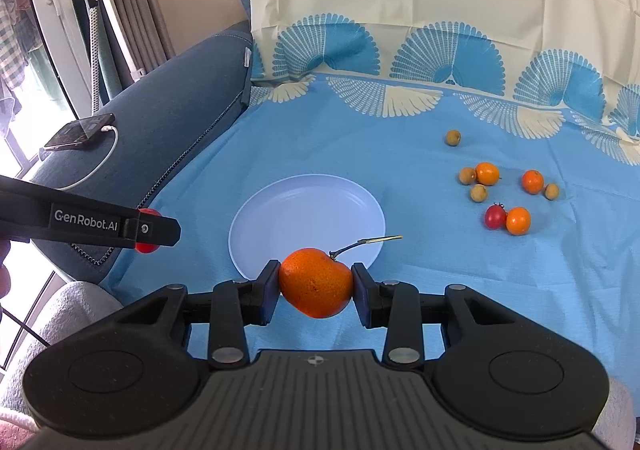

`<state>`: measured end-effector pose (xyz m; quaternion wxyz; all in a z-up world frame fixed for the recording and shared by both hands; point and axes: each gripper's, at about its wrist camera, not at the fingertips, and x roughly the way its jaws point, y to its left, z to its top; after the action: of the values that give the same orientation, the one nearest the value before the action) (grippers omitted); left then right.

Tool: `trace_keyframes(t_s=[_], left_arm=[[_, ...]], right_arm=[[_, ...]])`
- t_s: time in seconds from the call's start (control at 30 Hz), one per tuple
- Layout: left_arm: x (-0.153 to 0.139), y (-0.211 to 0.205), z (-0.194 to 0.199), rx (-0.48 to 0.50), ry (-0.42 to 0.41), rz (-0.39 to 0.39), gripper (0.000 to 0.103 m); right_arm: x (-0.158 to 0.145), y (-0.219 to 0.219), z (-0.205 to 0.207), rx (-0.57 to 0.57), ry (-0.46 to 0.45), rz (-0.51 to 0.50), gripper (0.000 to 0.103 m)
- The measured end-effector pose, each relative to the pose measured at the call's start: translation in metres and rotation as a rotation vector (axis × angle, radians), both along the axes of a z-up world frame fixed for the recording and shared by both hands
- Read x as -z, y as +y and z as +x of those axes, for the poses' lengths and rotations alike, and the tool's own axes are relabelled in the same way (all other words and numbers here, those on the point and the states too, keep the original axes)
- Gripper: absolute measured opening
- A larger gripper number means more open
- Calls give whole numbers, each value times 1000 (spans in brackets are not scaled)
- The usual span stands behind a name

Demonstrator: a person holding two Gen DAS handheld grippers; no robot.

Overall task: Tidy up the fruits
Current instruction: 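Carry the tomato with the left tool while the right tool carries the tangerine over the plate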

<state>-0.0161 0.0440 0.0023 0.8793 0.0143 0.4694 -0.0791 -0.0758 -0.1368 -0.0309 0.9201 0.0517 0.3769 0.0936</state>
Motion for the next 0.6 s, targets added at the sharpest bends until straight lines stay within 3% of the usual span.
trace_keyframes(t_s=[0.33,0.6], left_arm=[[13,-7,31,-4,22,18,32],[40,-18,69,0,66,48,32]], right_arm=[[7,-3,23,14,10,9,40],[28,-4,62,7,48,-6,40]])
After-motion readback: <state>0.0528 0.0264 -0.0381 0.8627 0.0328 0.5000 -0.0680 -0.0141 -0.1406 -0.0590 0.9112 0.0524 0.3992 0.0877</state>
